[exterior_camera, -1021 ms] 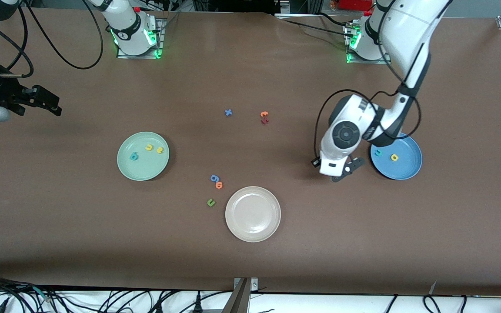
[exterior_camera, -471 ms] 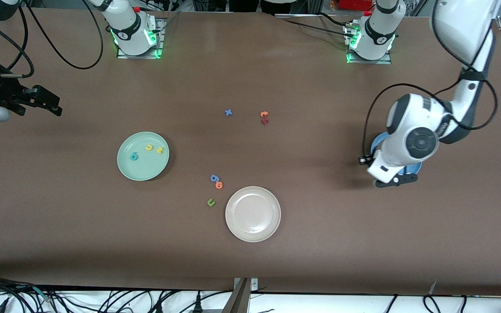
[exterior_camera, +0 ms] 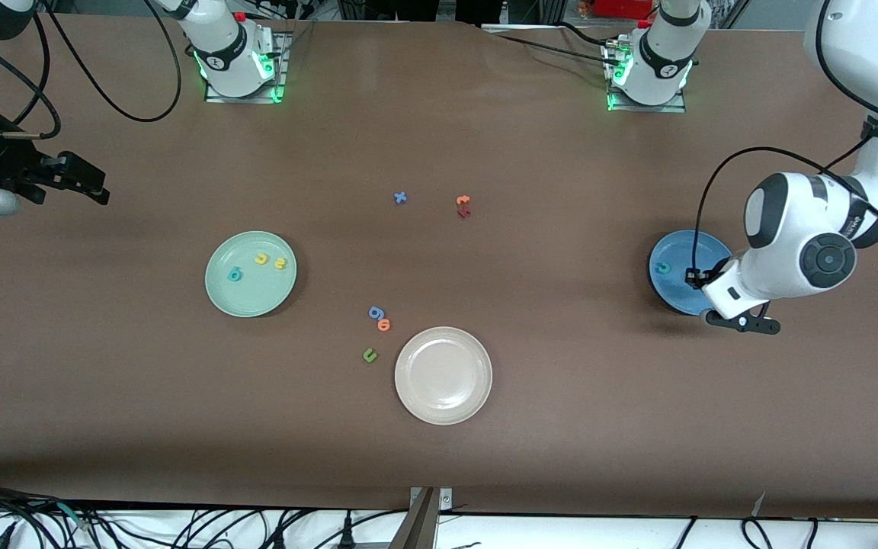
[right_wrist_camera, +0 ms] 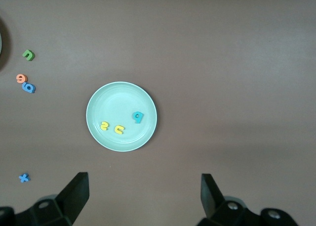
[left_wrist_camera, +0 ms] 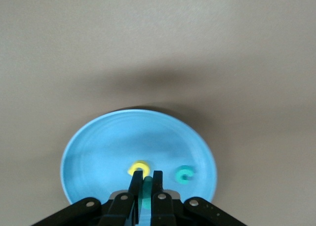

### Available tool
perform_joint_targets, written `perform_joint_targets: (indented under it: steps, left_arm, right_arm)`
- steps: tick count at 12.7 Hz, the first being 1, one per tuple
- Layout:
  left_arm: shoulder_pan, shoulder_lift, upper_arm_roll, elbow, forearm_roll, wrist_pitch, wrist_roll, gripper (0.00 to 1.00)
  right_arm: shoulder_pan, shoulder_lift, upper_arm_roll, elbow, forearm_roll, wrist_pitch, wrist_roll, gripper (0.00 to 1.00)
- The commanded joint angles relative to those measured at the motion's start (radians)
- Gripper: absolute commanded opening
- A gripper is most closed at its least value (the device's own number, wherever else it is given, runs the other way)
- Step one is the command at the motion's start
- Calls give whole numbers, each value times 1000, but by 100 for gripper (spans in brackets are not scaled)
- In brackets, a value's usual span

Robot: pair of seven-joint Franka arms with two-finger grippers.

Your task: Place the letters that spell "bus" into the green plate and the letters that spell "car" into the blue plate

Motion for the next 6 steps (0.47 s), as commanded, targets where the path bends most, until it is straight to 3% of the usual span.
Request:
perform_joint_targets:
  steps: [1, 3, 6]
  left_arm:
    - [49, 11, -8, -83, 27, 121, 101, 7]
    - [57, 17, -8, -143, 27, 214, 112, 10]
    - [58, 26, -8, -160, 27, 241, 111, 19]
  right_arm:
    - [8, 1, -9, 2, -3, 5, -6, 100]
    - [8, 1, -9, 2, -3, 5, -6, 100]
    - [8, 1, -9, 2, -1, 5, -6, 100]
